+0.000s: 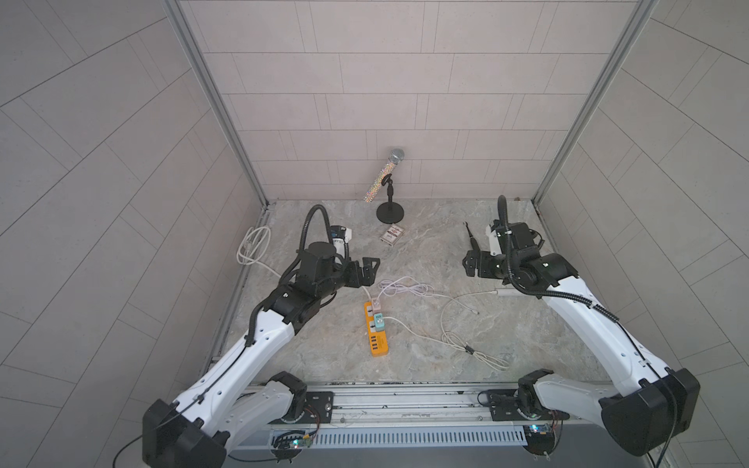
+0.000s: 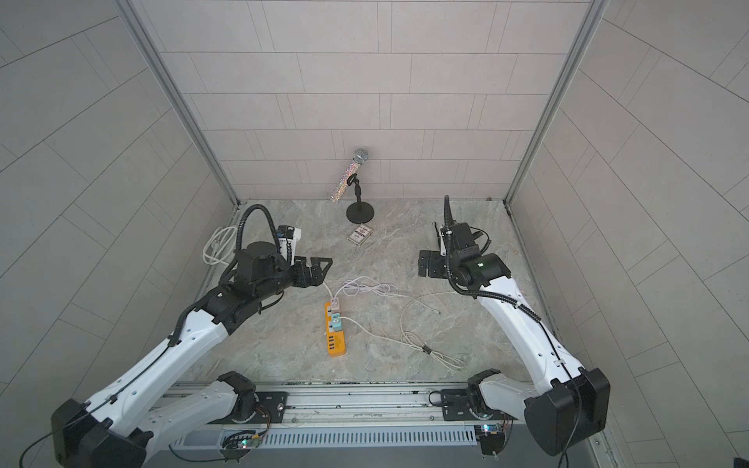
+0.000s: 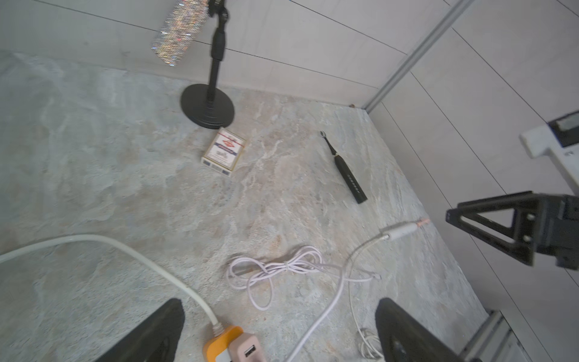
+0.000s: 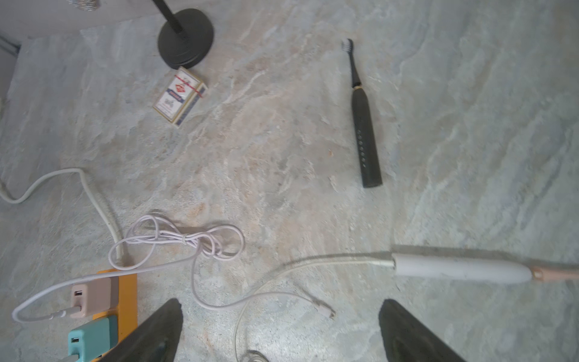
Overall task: Charge the electric toothbrush
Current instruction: Pick up the charging cable from the center of the board.
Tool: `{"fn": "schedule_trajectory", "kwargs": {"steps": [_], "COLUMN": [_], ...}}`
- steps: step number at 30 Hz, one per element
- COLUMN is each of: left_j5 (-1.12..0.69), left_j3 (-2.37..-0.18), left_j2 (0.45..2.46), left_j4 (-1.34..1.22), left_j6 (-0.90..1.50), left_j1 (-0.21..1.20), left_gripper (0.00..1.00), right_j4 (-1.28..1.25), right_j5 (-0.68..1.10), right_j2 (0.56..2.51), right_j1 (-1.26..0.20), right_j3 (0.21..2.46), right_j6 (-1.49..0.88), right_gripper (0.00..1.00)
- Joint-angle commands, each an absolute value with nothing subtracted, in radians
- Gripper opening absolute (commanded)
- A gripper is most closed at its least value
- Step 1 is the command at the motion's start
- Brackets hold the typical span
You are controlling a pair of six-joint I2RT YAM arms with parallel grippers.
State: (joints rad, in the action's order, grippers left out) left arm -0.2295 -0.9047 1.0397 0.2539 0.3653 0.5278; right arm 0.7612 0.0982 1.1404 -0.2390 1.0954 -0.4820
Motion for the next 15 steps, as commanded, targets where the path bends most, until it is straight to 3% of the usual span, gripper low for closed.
{"fn": "schedule_trajectory", "kwargs": {"steps": [1, 6, 15], "left_j5": [-0.272, -0.352, -0.376], "left_j3": [-0.999, -1.169, -1.529], "left_j2": [1.109, 1.287, 1.703], "left_j4": [0.306, 0.423, 0.702], "left_j6": [0.161, -0.090, -0.407], "left_j1": [0.614, 0.752, 0.937], "left_gripper": [1.00, 1.00, 0.85], "right_j4": [0.868, 0.913, 0.908], "right_j5": [0.116, 0.197, 0.314], "right_j2": [1.064, 1.040, 0.964], "right_j1": [-0.149, -0.045, 0.096], "right_j3": [1.052, 1.025, 0.971], "right_j6": [-0.602, -0.579, -0.566], "right_gripper": [1.00, 0.99, 1.00]}}
